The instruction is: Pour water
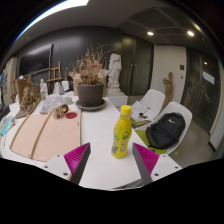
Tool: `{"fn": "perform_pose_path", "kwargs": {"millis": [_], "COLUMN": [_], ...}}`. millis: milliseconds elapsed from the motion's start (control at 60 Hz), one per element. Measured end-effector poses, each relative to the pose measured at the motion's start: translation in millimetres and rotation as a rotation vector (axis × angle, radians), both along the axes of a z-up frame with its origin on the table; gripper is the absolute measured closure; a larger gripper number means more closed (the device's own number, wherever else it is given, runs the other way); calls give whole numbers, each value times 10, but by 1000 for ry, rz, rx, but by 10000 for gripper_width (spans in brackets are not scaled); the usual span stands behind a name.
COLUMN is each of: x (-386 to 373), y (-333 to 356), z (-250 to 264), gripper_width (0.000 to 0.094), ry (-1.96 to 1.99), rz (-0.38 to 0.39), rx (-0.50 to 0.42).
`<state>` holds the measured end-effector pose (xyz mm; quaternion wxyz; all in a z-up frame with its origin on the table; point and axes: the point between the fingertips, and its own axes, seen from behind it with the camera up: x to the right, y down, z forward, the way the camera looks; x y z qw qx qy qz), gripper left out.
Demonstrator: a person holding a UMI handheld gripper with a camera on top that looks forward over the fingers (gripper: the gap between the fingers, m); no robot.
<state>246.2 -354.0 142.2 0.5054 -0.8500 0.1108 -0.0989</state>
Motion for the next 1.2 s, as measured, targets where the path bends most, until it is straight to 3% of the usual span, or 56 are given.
{"fn": "perform_pose_path", "kwargs": {"millis": [167,300,400,450,567,733,933,1200], "x": [501,652,661,685,672,716,702,720], "y": [511,882,1079,1178,1278,1290,1360,1832], "z": [-348,-658,-779,-785,-797,-783,-605,97], "gripper_width": [81,116,262,427,487,617,617,618], "ry": [45,58,47,33,46,100,90,-41], "rz": [16,76,121,136,149,97,84,45], "rx": [36,41,60,75,95,83,72,89]}}
